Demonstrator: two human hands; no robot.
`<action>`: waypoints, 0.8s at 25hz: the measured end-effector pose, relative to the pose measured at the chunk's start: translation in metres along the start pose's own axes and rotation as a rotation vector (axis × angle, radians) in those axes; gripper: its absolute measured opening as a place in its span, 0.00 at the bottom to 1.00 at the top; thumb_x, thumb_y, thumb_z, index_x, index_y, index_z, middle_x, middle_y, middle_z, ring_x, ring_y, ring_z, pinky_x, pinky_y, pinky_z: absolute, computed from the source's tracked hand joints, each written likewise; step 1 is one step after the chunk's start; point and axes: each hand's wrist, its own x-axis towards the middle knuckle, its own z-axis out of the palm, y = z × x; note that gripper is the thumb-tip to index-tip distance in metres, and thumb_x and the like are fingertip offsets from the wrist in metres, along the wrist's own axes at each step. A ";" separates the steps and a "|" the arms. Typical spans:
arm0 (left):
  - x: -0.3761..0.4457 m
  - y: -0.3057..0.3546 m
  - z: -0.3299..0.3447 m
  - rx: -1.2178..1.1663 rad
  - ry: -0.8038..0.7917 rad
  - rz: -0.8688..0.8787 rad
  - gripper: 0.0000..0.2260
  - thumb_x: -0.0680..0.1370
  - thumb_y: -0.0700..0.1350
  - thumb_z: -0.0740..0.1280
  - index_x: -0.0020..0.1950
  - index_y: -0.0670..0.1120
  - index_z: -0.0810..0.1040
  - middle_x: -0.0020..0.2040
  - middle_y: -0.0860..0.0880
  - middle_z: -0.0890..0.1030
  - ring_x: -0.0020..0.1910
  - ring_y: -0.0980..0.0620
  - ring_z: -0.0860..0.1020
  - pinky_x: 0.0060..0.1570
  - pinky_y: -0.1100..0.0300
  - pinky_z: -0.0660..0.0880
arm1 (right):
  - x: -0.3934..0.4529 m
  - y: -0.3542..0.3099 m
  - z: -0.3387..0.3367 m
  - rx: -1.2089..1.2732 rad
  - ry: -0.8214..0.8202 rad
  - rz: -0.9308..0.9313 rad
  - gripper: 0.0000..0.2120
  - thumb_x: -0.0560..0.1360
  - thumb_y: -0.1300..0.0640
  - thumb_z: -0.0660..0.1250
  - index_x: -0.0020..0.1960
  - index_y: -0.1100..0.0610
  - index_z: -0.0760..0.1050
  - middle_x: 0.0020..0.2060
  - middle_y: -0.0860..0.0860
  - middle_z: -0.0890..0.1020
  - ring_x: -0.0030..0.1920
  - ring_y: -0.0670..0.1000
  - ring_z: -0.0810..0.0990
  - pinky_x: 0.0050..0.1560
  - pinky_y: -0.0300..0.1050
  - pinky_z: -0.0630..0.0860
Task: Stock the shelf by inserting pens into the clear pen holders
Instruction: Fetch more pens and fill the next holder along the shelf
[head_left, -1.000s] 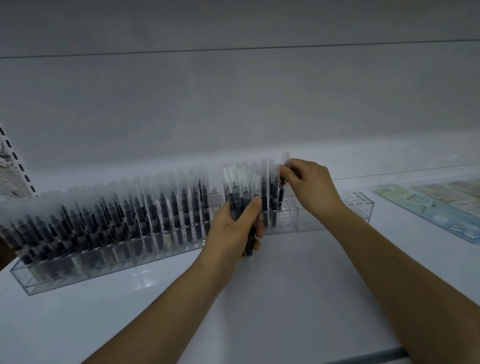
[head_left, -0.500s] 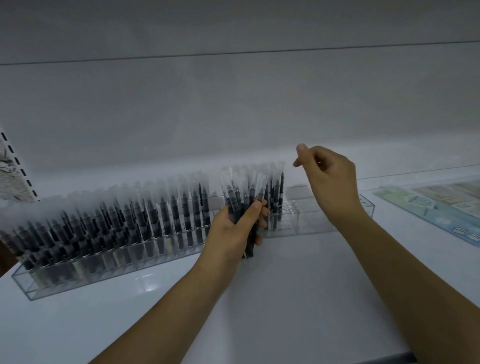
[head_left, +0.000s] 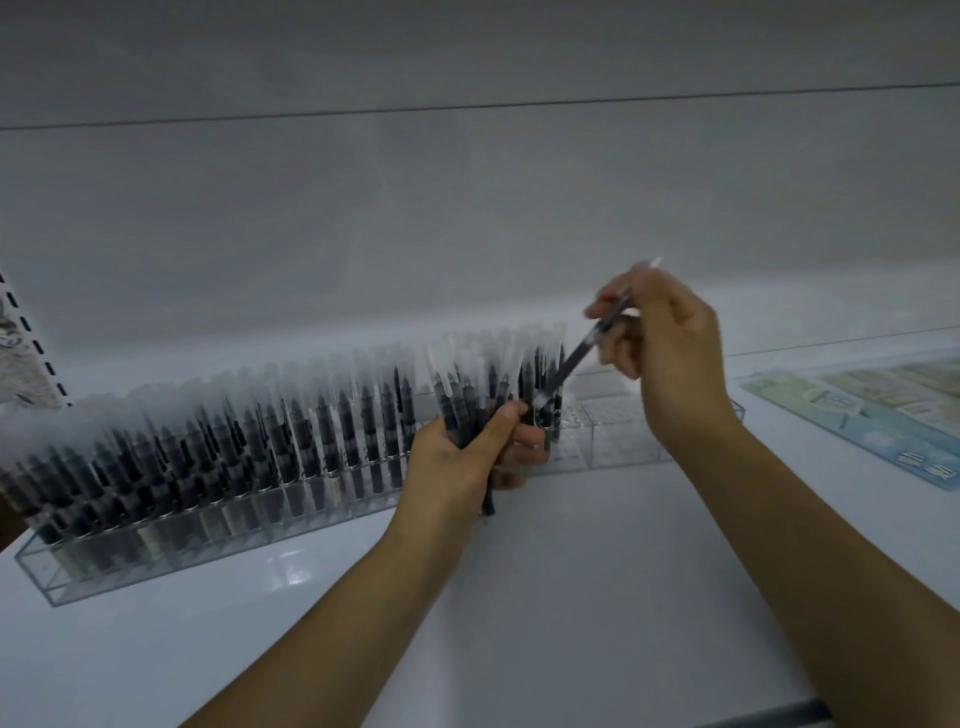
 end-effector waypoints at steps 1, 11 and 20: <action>0.000 -0.001 -0.001 0.029 0.000 -0.011 0.10 0.79 0.45 0.67 0.39 0.47 0.84 0.40 0.43 0.86 0.34 0.47 0.82 0.30 0.58 0.75 | 0.003 0.000 -0.004 -0.021 0.126 -0.041 0.16 0.83 0.49 0.59 0.44 0.58 0.76 0.37 0.54 0.82 0.27 0.49 0.73 0.27 0.37 0.68; 0.000 -0.002 0.003 0.029 -0.003 -0.042 0.12 0.81 0.45 0.64 0.50 0.35 0.77 0.39 0.45 0.85 0.28 0.50 0.77 0.25 0.60 0.70 | 0.004 0.026 -0.001 -0.575 -0.059 -0.129 0.12 0.82 0.52 0.61 0.45 0.58 0.75 0.35 0.52 0.81 0.29 0.46 0.78 0.33 0.36 0.76; -0.002 0.001 0.001 0.025 -0.008 -0.015 0.11 0.79 0.47 0.67 0.58 0.42 0.77 0.43 0.46 0.86 0.33 0.51 0.82 0.30 0.62 0.74 | 0.008 0.035 -0.004 -1.166 -0.294 -0.090 0.27 0.82 0.40 0.53 0.41 0.60 0.77 0.36 0.54 0.81 0.37 0.53 0.79 0.43 0.50 0.78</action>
